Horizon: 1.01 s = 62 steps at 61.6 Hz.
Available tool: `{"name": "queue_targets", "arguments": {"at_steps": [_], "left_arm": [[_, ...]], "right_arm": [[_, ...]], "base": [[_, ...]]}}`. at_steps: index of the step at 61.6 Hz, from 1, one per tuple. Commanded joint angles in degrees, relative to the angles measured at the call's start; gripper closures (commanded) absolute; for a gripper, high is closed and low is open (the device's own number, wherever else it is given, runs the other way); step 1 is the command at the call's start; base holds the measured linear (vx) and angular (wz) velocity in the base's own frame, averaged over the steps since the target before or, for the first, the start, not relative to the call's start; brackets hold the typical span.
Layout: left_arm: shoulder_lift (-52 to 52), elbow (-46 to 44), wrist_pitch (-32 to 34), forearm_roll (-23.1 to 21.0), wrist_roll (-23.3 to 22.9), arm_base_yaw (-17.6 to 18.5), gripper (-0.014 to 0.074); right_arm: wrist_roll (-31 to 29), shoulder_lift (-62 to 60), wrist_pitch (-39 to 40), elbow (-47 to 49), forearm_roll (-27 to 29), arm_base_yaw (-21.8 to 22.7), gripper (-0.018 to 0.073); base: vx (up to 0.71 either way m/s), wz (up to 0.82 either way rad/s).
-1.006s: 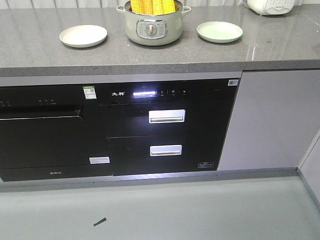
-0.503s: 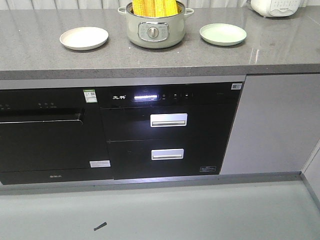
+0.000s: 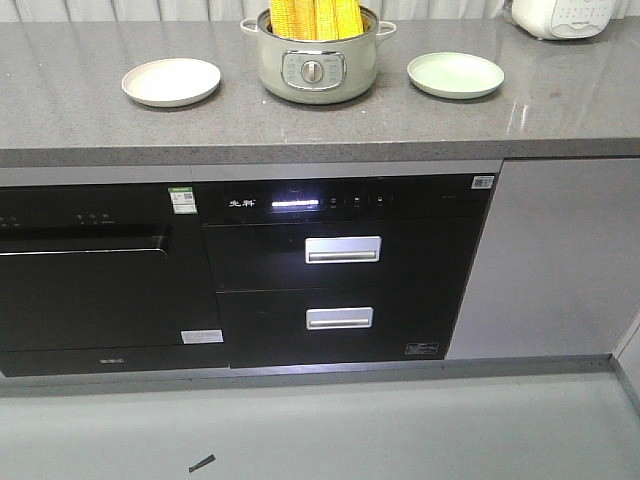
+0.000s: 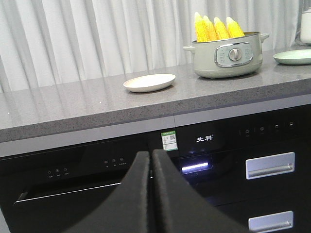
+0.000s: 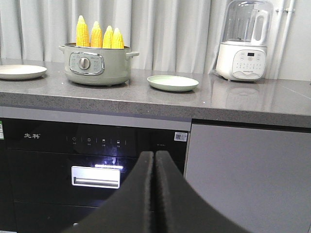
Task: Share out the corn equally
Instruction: 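Drive the base forward, centering on the pot of corn, then drive the base up to the counter edge facing the pot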
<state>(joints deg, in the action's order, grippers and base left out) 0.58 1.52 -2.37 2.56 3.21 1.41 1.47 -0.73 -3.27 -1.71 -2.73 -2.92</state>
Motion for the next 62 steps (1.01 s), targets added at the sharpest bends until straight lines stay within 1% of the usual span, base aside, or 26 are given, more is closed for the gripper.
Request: {"name": "queue_targets", "arguments": {"at_steps": [1, 62], "left_arm": [[1.0, 0.2, 4.5, -0.1, -0.7, 0.0, 0.0603], [1.0, 0.2, 4.5, -0.1, -0.7, 0.0, 0.0603]], "right_arm": [[-0.4, -0.2, 4.2, -0.4, -0.4, 0.2, 0.0564], [-0.4, -0.2, 4.2, -0.4, -0.4, 0.2, 0.0564]], "base": [[0.07, 0.02], [0.08, 0.01]]}}
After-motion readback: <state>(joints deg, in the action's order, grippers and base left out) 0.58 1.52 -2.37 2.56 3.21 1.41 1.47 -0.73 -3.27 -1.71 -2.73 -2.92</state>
